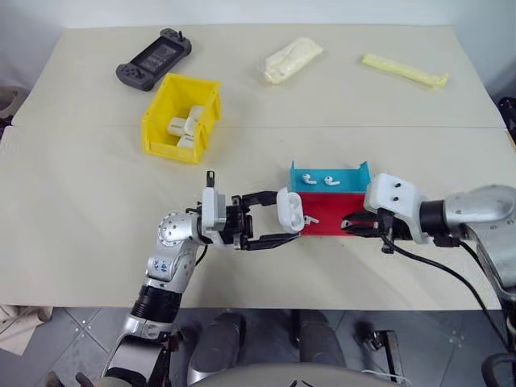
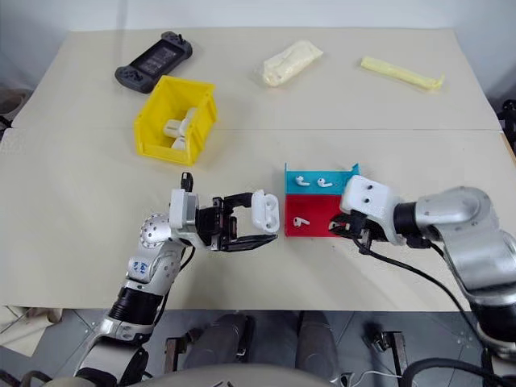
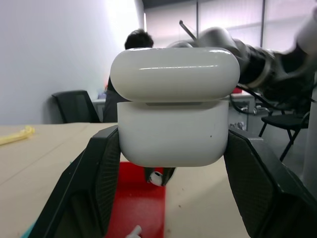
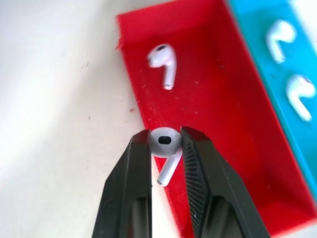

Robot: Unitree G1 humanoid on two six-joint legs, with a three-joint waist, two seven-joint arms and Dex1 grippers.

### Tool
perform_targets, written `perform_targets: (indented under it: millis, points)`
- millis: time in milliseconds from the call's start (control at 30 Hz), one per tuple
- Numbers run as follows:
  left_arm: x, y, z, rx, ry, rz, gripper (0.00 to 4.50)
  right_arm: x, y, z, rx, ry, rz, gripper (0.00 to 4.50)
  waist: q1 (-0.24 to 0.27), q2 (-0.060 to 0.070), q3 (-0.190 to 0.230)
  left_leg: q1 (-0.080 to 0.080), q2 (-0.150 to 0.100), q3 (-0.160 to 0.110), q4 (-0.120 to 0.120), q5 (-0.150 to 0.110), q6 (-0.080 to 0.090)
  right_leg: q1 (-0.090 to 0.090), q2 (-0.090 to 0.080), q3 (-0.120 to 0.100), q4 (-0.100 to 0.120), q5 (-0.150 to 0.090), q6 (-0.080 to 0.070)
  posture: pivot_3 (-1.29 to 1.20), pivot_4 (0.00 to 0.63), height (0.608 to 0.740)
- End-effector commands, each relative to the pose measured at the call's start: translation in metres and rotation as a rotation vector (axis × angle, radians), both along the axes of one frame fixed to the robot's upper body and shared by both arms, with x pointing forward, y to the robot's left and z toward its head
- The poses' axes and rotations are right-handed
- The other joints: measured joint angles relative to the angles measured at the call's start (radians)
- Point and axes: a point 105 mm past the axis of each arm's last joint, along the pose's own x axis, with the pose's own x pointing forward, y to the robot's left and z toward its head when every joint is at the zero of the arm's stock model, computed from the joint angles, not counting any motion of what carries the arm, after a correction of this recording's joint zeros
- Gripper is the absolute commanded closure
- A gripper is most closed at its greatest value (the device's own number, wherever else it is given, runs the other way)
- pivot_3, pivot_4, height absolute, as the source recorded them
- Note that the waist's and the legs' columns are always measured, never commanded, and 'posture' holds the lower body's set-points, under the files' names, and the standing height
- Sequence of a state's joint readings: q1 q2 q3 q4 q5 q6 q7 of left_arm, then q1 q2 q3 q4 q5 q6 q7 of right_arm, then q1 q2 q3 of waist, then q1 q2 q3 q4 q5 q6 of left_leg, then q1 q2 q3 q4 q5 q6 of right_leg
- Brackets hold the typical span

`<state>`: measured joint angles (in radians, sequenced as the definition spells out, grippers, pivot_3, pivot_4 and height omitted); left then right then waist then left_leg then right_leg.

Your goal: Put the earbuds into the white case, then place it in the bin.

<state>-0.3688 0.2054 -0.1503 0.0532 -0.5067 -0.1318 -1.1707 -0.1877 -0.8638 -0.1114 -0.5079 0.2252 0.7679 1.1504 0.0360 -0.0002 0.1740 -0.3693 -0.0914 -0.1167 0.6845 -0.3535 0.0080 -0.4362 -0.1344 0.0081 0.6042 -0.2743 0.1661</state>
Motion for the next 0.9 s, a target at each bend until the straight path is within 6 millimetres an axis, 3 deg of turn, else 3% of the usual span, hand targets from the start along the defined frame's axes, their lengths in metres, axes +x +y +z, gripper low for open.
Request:
perform_targets:
  millis: [33,200,433,600,900]
  points:
    - [0.002,0.002,0.012,-0.032,-0.027,-0.018,1.74,-0.008,0.003,0.019,0.136,-0.132,-0.014,4.01,-0.003,0.0,0.0,0.0,0.0,0.0,0.0,0.0,0.0,0.0,0.0,0.0,0.0,0.0,0.0,0.0,0.15,0.74]
    - [0.004,0.005,0.015,-0.028,-0.018,-0.054,1.74,-0.022,0.032,0.047,0.531,-0.267,0.021,4.01,-0.015,0.0,0.0,0.001,0.001,0.0,-0.001,0.0,-0.001,0.0,0.002,0.0,0.001,0.0,0.0,0.0,0.15,0.74]
    - [0.0,0.006,0.018,-0.056,-0.002,-0.064,1.74,-0.035,0.054,0.073,0.888,-0.312,0.048,4.01,-0.009,0.001,0.0,0.001,0.001,-0.002,0.0,0.001,-0.001,0.0,0.001,0.001,0.002,0.0,0.0,0.0,0.15,0.74]
    - [-0.005,0.003,0.017,-0.042,0.03,-0.097,1.74,-0.041,0.065,0.081,1.005,-0.29,0.074,4.01,-0.013,0.001,0.0,0.001,0.001,-0.002,-0.001,0.001,-0.001,0.0,0.001,0.001,0.002,0.0,0.0,0.0,0.15,0.74]
    - [-0.008,-0.003,0.021,-0.042,0.052,-0.137,1.74,-0.04,0.082,0.083,1.053,-0.285,0.101,4.01,-0.013,0.001,-0.001,0.001,0.001,-0.002,-0.001,0.001,-0.001,0.0,0.001,0.001,0.002,0.0,0.0,0.0,0.15,0.74]
